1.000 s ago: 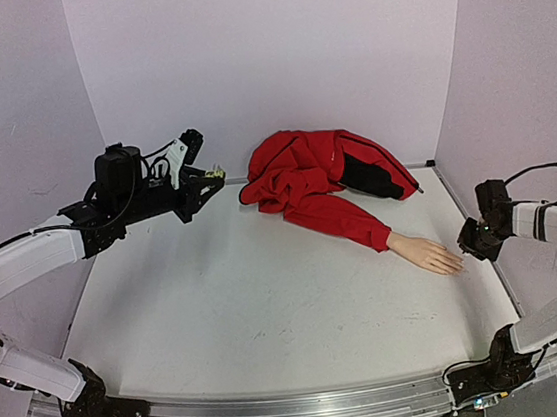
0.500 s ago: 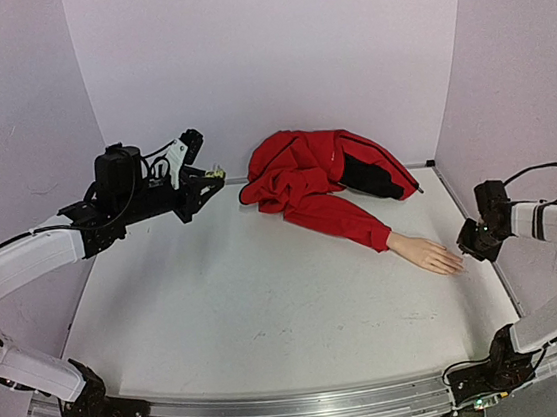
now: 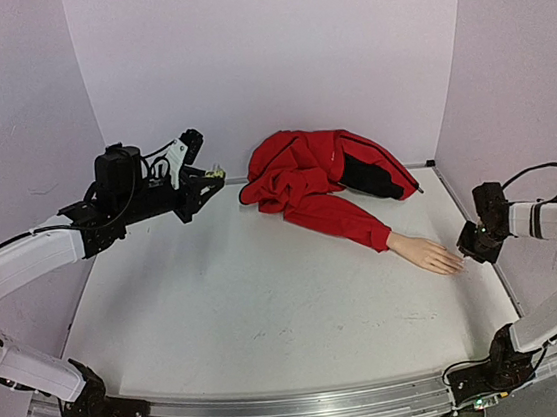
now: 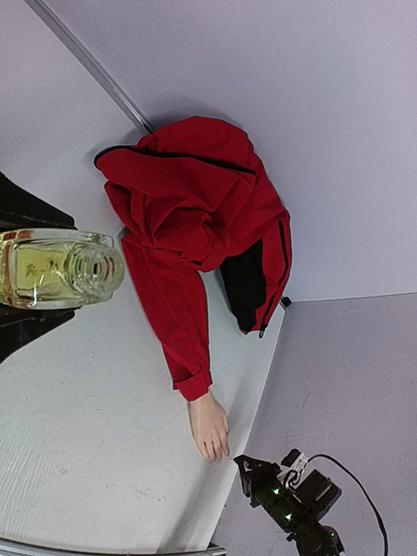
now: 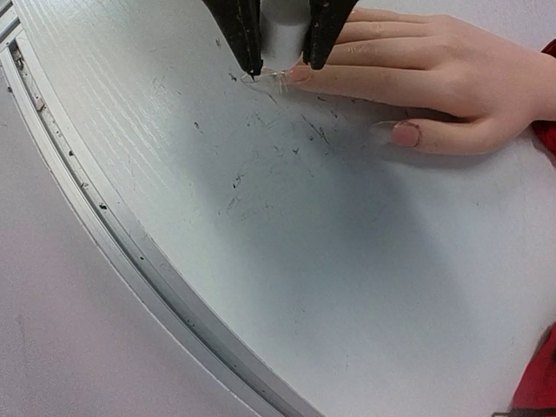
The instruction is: Paint the nails
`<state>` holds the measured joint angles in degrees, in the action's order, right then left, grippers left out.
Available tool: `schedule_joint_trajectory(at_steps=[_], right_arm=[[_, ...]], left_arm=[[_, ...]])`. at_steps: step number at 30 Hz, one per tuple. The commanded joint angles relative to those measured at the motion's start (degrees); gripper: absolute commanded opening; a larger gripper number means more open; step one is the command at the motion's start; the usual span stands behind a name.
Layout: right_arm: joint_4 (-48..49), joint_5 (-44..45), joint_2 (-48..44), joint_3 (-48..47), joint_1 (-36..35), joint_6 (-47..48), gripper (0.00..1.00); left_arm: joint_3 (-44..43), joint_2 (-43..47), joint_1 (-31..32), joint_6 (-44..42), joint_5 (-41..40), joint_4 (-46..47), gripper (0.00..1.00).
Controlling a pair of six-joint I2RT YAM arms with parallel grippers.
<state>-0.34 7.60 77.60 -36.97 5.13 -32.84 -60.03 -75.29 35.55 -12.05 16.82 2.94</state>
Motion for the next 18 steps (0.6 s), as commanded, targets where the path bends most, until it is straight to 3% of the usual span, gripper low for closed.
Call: schedule_joint_trajectory(at_steps=[1, 10, 18], right_arm=[[-0.87, 2.78, 0.45, -1.24, 0.24, -0.31, 0.00], [-2.27, 5.21, 0.92, -1.83, 0.22, -1.69, 0.00], [-3.71, -1.86, -4.05, -1.97, 0.19, 0.93, 0.00]], left_arm=[[-1.53, 1.89, -0.31, -0.38, 0.67, 2.87, 0.00], [-1.50, 2.07, -0.31, -0.60, 0.46, 2.88, 0.00], [-1.52, 1.91, -0.28, -0.48, 0.58, 2.89, 0.00]])
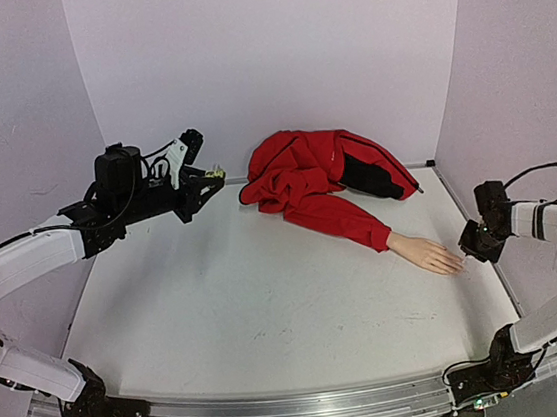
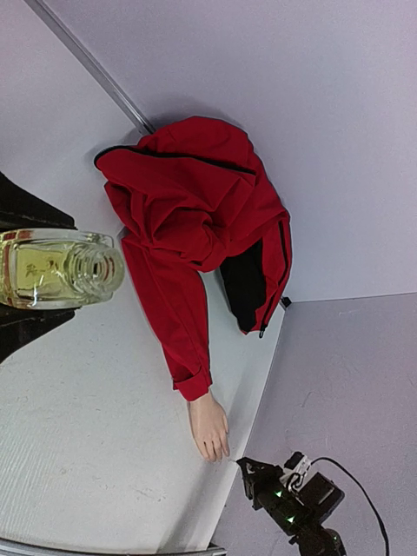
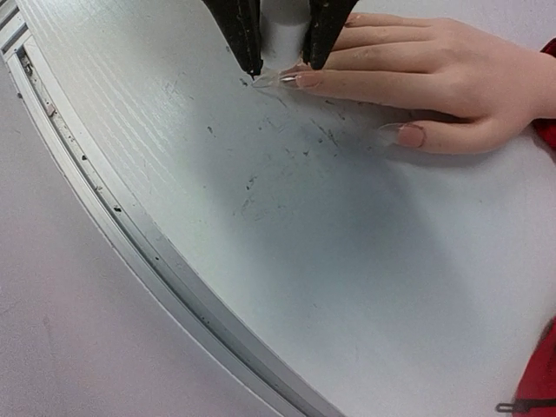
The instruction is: Paint the nails
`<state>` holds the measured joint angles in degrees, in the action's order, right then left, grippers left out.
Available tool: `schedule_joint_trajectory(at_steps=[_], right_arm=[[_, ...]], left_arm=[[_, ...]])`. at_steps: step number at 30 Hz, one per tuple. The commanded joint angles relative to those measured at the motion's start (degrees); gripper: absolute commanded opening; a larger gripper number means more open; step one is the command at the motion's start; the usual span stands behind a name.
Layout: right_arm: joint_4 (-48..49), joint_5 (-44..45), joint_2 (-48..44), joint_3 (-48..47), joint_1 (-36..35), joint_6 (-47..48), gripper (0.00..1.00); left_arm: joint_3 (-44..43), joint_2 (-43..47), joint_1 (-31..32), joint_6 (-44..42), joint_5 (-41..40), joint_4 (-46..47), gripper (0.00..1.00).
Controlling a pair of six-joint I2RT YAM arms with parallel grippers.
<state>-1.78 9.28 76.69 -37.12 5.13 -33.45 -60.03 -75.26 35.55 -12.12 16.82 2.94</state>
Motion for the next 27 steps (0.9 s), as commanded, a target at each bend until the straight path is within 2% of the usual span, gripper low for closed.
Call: schedule_joint_trajectory(at_steps=[1, 27], right_arm=[[-2.26, -3.94, -2.89, -1.81, 0.23, 1.58, 0.00], [0.83, -2.23, -1.33, -0.39, 0.24, 1.92, 0.00]], left_arm=[[-1.43, 1.88, -0.30, -0.41, 0.58, 2.89, 0.00], [-1.32, 2.39, -0.30, -0.41, 0.54, 2.86, 0.00]])
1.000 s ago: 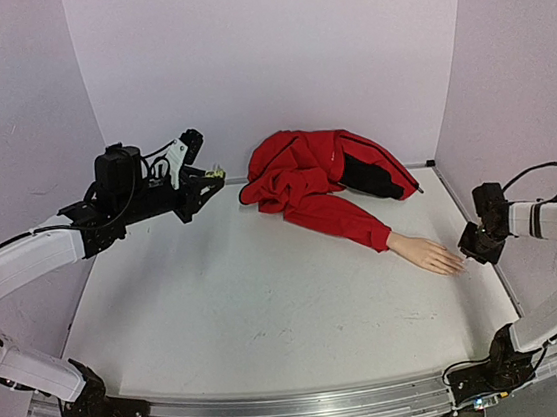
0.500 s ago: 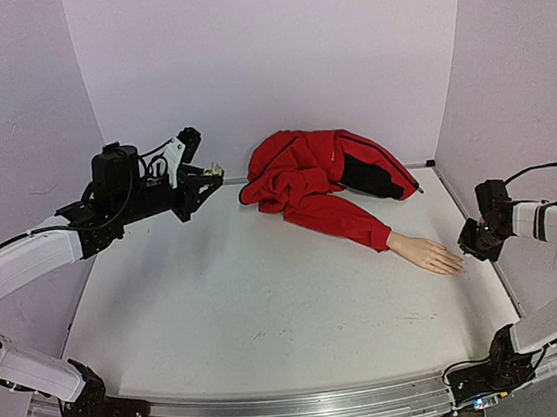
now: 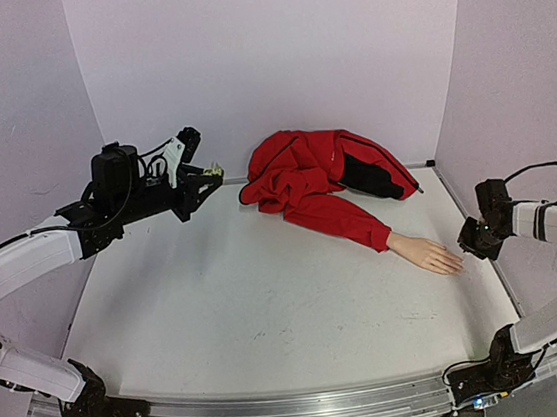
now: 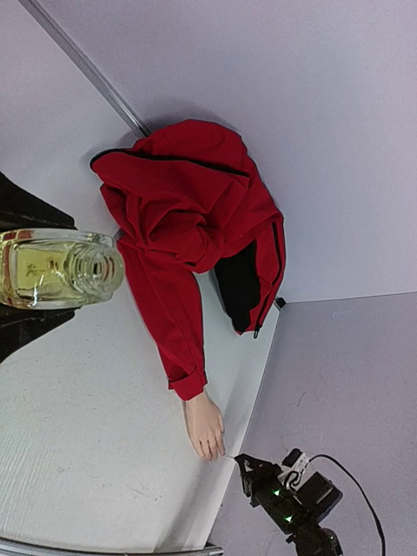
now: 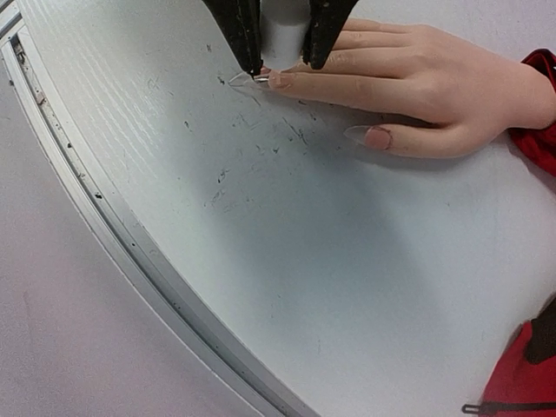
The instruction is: Paint the nails
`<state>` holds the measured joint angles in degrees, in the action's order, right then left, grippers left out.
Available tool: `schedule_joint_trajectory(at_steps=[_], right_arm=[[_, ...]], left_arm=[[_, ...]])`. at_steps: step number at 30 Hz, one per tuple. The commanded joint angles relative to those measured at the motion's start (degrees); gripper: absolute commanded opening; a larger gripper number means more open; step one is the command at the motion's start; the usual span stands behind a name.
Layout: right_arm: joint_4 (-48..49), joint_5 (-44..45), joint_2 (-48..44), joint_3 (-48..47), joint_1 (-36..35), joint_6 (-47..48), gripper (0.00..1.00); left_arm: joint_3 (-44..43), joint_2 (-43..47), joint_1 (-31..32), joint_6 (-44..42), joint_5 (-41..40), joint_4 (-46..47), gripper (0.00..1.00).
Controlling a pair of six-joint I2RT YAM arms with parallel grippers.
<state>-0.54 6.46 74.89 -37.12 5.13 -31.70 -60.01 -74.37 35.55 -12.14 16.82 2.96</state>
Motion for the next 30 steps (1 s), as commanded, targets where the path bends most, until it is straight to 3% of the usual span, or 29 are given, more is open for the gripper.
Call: schedule_joint_trajectory(at_steps=[1, 30], right_arm=[[-0.41, 0.74, 0.62, -0.45, 0.24, 0.15, 0.00], [-1.81, 6.56, 4.65, -2.01, 0.24, -2.39, 0.00]], left_arm=[[-1.34, 1.46, -0.31, -0.44, 0.50, 2.86, 0.00], [-1.01, 1.61, -0.33, -1.00, 0.08, 2.85, 0.00]])
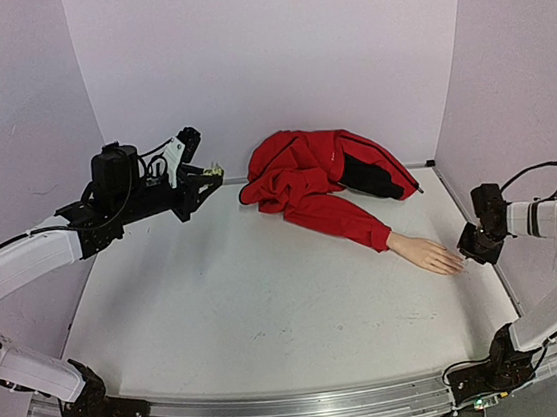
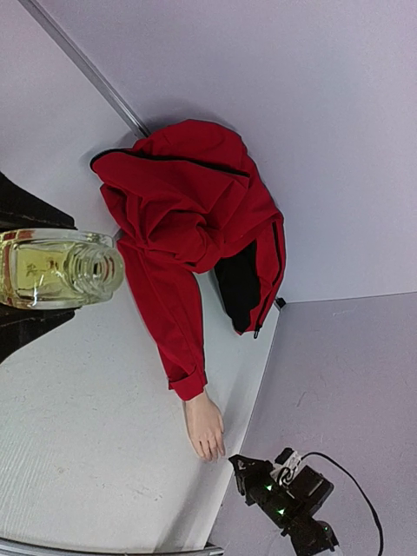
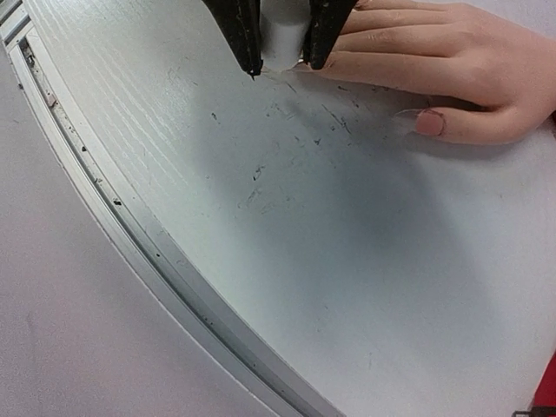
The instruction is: Paint the nails
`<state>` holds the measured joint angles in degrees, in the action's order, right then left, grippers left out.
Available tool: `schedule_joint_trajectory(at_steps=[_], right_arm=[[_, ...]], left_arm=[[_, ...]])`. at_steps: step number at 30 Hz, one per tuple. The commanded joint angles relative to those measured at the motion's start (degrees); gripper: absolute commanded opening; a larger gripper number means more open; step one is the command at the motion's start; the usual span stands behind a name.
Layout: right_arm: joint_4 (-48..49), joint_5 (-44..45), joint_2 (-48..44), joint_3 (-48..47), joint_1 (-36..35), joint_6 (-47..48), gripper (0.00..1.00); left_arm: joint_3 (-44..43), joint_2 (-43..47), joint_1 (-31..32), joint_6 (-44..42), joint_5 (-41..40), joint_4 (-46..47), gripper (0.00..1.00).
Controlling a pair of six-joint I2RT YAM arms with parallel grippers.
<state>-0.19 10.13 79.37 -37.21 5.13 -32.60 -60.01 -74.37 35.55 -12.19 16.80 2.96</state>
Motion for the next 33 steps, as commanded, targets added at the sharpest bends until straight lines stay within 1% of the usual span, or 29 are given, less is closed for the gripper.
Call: schedule_joint_trajectory(at_steps=[1, 6, 13, 21, 30, 33], right_arm=[[-2.22, 2.71, -0.35, -1.72, 0.24, -1.57, 0.00], [-1.94, -1.14, -4.33, 0.24, 0.19, -1.18, 0.00], [-1.53, -3.73, -7.98, 1.37, 0.24, -0.32, 0.00], [-0.39, -4.74, -5.12, 0.87, 0.24, 0.63, 0.00], [-0.36, -4.15, -4.58, 0.39, 0.24, 0.78, 0.00], [1.22, -4.11, -4.45, 0.40, 0.24, 0.91, 0.00]], left_arm=[[-0.93, 1.69, -0.34, -0.99, 0.00, 2.88, 0.00], [-1.05, 1.71, -0.35, -0.70, 0.35, 2.84, 0.00], [-1.34, 1.66, -0.32, -0.24, 0.99, 2.86, 0.00], [-1.25, 1.91, -0.35, -0.12, 1.20, 2.86, 0.00], [-1.30, 1.91, -0.34, -0.13, 1.13, 2.91, 0.00], [-1.26, 1.85, -0.36, -0.26, 1.00, 2.86, 0.00]])
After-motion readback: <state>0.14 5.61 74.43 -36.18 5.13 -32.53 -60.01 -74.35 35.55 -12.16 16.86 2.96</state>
